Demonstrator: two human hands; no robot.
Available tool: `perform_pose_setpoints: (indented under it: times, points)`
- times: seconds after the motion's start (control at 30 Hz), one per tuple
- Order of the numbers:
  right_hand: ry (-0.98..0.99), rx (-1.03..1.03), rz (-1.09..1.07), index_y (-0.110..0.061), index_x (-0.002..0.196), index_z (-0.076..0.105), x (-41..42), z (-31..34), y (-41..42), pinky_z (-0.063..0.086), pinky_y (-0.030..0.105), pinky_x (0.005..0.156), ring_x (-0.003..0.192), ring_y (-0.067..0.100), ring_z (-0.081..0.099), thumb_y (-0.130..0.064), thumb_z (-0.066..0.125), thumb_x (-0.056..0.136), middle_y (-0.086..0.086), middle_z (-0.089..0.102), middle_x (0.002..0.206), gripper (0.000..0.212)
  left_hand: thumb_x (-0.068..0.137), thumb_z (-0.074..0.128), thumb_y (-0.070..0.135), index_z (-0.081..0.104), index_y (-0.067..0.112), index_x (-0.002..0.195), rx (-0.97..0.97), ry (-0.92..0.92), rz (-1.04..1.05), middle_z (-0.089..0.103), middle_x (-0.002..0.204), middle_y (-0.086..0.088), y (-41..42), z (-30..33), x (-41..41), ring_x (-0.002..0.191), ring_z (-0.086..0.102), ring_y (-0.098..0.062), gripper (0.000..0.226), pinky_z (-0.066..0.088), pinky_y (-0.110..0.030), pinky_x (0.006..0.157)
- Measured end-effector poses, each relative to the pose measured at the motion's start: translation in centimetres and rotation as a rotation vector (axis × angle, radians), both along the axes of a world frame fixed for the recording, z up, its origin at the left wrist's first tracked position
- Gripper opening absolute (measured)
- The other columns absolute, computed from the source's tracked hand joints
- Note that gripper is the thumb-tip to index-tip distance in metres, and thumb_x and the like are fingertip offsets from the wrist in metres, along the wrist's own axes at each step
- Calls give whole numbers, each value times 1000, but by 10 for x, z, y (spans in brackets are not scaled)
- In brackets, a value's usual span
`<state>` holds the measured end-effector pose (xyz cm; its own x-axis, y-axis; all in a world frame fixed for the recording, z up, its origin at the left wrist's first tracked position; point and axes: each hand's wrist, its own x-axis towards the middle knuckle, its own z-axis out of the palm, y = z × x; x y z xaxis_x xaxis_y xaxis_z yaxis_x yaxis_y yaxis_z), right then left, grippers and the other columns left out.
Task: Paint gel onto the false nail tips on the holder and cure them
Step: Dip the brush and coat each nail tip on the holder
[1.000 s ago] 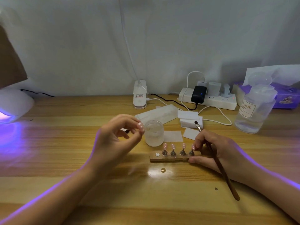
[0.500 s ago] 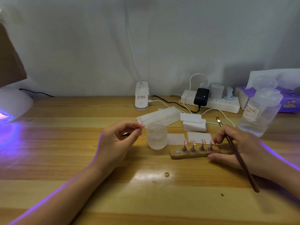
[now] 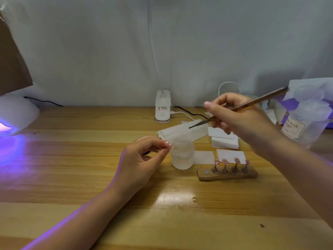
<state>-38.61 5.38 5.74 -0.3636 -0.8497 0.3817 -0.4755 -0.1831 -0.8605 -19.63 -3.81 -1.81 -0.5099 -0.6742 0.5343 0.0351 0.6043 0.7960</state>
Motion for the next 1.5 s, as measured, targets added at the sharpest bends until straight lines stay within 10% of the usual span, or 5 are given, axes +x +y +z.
perform_pose_setpoints:
  times: [0.27,1.5]
  points:
    - [250,127,-52,-18,58,50,18,-25,-34,39,13,47,47,-3,46,-36,76,69,-8,51,53,34,78,68,1,68,25,81,-1,-1,16,69,84,4,0,1,0,78,64,-10,24,53,-29,64]
    - [91,87,-75,-18,54,49,9,-20,-34,45,14,49,37,-3,44,-39,69,76,-11,47,35,37,78,67,1,69,25,86,-67,-45,-1,68,87,3,2,0,0,77,62,-12,25,52,-33,59]
